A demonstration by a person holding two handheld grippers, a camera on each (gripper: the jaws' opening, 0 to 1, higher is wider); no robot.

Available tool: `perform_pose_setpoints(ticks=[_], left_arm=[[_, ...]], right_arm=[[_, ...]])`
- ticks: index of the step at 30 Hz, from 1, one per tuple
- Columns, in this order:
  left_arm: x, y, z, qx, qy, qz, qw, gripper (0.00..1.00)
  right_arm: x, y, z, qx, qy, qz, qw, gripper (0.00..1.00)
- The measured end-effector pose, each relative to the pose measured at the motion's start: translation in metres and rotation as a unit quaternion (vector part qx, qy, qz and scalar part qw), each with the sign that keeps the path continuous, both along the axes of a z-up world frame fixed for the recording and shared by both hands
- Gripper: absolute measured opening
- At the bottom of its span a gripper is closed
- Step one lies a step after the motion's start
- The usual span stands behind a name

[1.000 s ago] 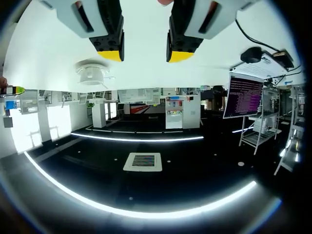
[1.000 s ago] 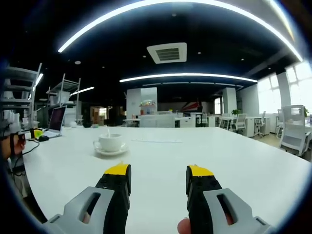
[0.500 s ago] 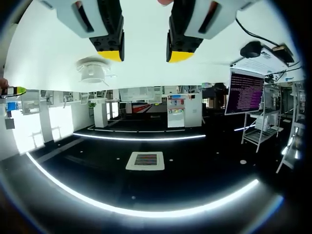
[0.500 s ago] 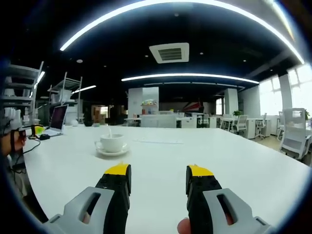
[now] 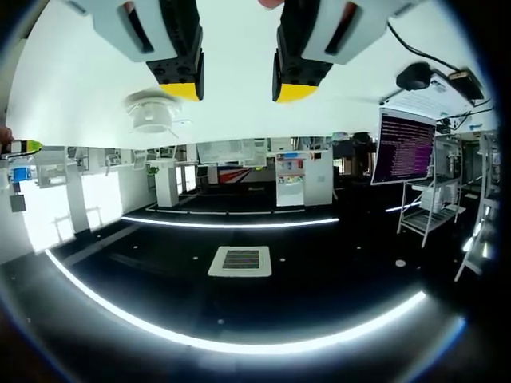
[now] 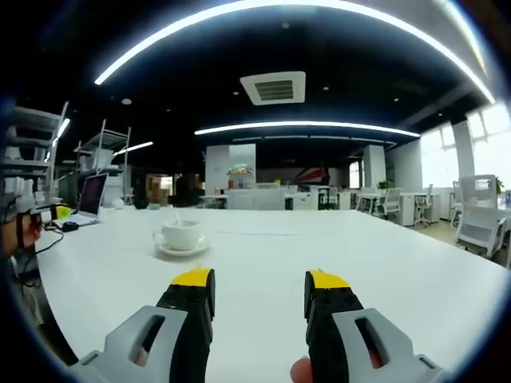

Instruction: Tidy tabletop coffee trays, cups and spoons，present forward

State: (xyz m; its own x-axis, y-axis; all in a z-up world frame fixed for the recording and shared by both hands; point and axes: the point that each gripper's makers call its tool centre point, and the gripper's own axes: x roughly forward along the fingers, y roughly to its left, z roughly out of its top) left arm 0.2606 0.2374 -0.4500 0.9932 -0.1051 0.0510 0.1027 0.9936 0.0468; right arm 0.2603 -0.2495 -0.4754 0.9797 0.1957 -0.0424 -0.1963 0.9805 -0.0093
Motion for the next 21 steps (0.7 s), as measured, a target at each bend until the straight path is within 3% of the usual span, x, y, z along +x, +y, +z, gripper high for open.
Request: perform_pose_setpoints(ticks=[5, 21], left_arm=[[-0.001, 0.0, 0.001, 0.003, -0.001, 0.002, 1.0, 0.36], [0.001, 0.002, 0.011, 0.002, -0.014, 0.008, 0.9999, 0.36]], right_arm=[[0.0, -0.002, -0.007, 0.006, 0.007, -0.002, 1.0, 0.45], [0.001, -0.002, -0.002, 0.001, 0.004, -0.001, 1.0, 0.45]])
